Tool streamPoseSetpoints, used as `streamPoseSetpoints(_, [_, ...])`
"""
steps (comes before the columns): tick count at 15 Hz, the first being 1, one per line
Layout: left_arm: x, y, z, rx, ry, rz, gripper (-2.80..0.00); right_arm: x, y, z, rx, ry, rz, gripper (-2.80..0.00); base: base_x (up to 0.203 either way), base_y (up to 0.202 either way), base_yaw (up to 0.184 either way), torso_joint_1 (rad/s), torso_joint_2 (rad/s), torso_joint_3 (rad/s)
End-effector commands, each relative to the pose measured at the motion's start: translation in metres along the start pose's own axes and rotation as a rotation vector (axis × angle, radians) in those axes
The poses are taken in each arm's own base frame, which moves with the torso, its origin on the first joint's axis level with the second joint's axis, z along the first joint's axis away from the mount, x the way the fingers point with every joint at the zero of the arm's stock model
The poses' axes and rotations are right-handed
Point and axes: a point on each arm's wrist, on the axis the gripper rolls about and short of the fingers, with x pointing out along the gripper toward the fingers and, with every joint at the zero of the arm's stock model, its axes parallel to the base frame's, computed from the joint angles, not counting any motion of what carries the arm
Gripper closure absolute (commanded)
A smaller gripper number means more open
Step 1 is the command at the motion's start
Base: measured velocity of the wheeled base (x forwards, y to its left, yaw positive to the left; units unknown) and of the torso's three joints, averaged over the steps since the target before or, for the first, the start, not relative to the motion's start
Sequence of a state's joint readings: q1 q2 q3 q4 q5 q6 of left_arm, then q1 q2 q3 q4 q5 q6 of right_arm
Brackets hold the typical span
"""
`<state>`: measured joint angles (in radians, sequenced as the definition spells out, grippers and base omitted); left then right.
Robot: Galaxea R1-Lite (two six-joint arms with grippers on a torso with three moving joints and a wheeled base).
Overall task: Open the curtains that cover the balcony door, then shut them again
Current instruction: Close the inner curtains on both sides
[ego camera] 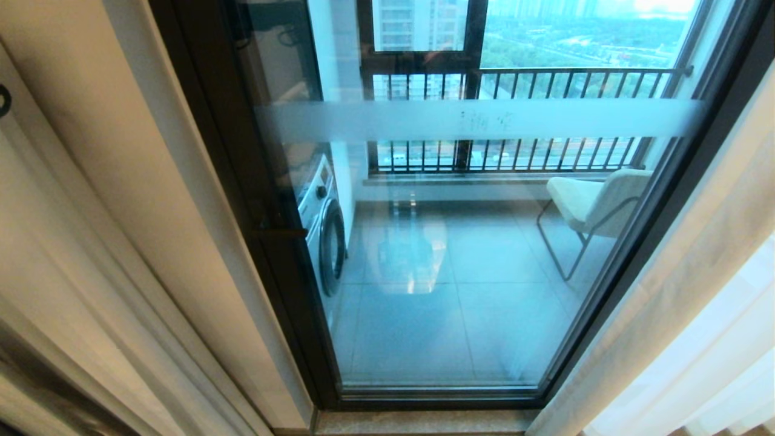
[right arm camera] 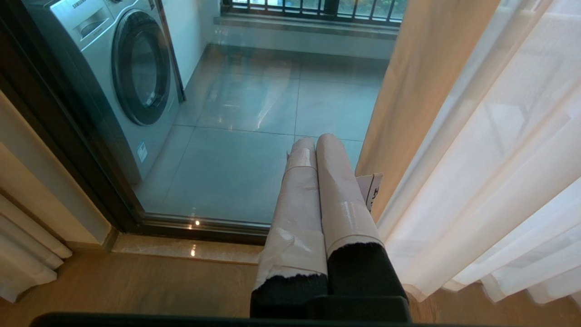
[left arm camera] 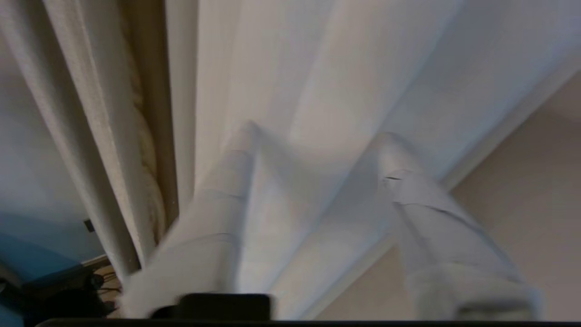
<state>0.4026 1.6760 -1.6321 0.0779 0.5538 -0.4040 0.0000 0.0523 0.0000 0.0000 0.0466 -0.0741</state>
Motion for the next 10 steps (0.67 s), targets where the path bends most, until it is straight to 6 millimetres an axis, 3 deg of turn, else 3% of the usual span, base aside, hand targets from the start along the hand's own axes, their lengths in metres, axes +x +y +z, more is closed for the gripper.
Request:
streamPoseSetpoints(1, [-0.0012,0.0003,0.0012,-0.004,0.002,-0.012,0.00,0.0001,0.0000,0.0000,-0.001,0.001,0.001,0.00,0.000,0.000,0.000,0.000,0.00,0.000])
streamPoseSetpoints(10, [0.0002,0.0013,0.0048,-0.012,-0.006,-0.015,0.00,0.0001,0.0000,0.0000,-0.001,0.001,0.001,0.00,0.000,0.000,0.000,0.000,0.00,0.000])
